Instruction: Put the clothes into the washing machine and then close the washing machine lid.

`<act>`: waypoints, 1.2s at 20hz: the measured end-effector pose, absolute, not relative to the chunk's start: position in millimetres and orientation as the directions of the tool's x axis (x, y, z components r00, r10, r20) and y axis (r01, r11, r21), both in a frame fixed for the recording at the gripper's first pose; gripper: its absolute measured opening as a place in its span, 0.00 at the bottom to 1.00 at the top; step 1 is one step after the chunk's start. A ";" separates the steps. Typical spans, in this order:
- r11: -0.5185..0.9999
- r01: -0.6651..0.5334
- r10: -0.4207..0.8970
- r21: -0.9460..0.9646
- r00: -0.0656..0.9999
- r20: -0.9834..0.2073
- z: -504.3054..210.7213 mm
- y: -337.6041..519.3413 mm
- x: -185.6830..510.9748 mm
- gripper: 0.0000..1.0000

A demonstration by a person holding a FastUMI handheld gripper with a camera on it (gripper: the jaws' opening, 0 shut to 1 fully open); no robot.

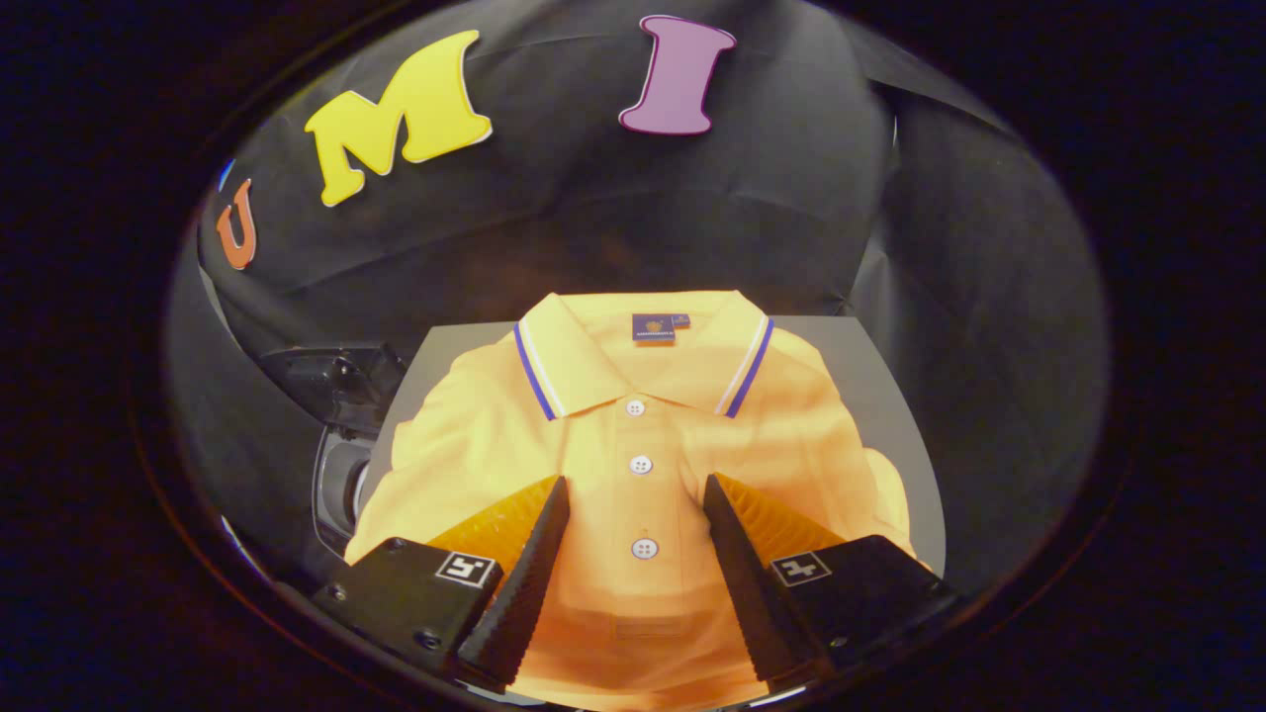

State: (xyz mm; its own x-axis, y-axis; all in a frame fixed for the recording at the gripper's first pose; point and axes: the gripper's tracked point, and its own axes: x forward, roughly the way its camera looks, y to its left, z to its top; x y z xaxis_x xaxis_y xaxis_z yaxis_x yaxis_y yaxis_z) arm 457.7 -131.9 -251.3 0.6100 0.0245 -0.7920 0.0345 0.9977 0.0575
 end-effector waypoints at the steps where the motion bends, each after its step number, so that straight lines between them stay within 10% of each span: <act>1: 0.998 0.035 0.024 0.057 0.607 -0.795 -248.7 -132.5 456.8 0.81; 4: 0.997 0.053 0.010 0.052 0.604 -0.797 -251.8 -131.9 456.4 0.39; 9: 0.998 0.006 0.048 0.064 0.598 -0.800 -247.0 -130.4 457.4 0.15; 24: 0.982 -0.007 0.143 0.187 0.672 -0.726 -194.5 -112.8 432.6 0.08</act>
